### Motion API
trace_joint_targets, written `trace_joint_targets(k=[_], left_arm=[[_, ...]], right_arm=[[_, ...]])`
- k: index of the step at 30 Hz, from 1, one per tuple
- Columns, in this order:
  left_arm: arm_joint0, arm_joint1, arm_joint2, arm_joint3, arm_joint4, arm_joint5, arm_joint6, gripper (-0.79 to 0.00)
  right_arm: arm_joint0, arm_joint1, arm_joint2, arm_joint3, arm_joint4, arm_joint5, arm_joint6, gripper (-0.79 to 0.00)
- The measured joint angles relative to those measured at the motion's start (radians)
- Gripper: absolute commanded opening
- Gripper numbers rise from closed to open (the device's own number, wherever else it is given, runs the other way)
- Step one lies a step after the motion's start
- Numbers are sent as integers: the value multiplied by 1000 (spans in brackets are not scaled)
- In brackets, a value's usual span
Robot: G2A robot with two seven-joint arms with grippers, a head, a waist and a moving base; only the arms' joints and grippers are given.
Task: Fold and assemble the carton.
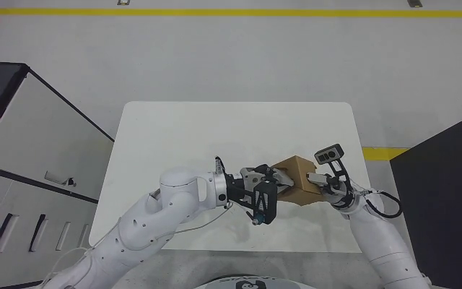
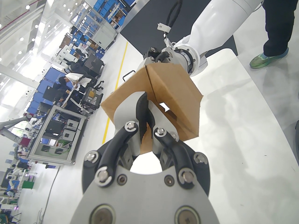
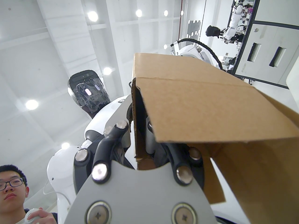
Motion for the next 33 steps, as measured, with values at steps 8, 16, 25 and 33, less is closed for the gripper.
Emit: trace_joint_targets(k=[8,16,25,33], left_arm=[[22,9,-39,-23,-6,0,7,-785],[30,10,-52,-14,-37,14,29,-785],[28,10,-64,-4,-56,21,10,-785],[28,10,-64,-4,-56,21,10,-785]], right_arm=[[-9,1,14,0,-1,0,0,-785],[-16,-1,18,-9,19,0,0,-785],[-15,-1,18,-8,34,0,0,-785],[-15,-1,18,-8,34,0,0,-785]])
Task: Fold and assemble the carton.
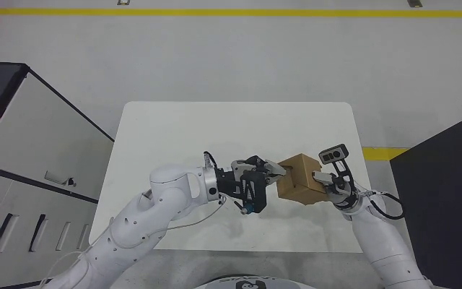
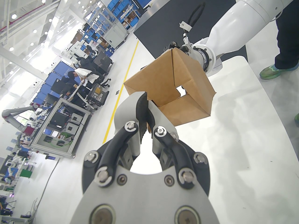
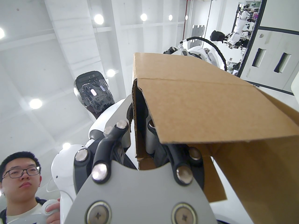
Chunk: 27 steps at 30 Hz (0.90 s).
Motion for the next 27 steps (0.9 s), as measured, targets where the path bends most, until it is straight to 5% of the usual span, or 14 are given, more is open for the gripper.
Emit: trace_joint_targets(k=[27], left_arm=[[0,0,0,0,0,0,0,-785]], right_arm=[[38,-9,-33,25,21,25,1,-785]])
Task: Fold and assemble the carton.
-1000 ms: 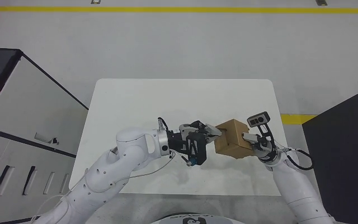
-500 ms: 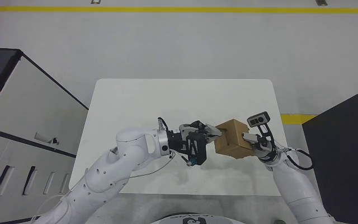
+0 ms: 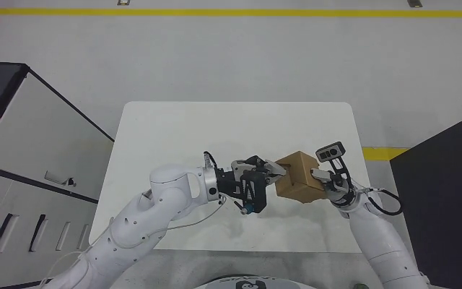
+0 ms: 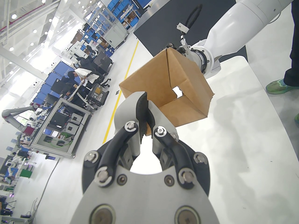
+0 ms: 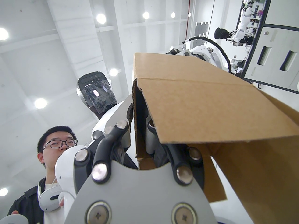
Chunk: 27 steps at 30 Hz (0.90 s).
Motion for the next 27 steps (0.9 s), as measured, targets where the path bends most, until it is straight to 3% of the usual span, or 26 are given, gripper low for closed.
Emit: trace_joint_targets(k=[27], left_arm=[[5,-1,1,-4,-1,13,-8,-785]], right_arm=[[42,11,-51,45,22,-25,-1,-785]])
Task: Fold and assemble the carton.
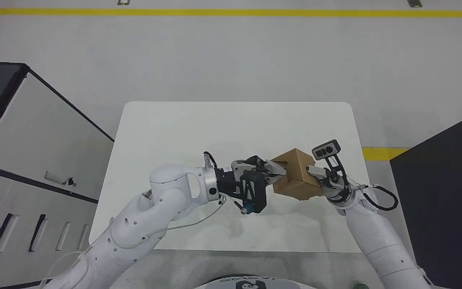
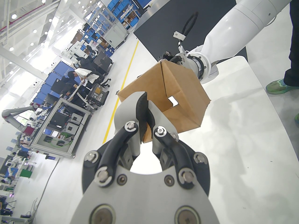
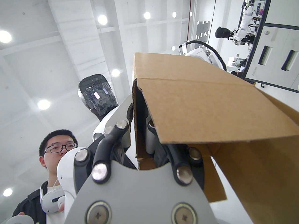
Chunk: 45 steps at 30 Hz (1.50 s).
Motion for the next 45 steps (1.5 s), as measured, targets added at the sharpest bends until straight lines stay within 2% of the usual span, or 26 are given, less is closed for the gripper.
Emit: trace_joint_targets(k=[14,28,45], left_arm=[[-21,-8,43,-18,70,29,-66,-785],[-49,-14,64,-38,112,-8,-132,-785],[-65,-19,77,-30,105,-32,-136,-785]], right_arm=[[0,0,0,0,0,0,0,-785],[0,0,0,0,0,0,0,-785],[0,0,0,0,0,0,0,-785]])
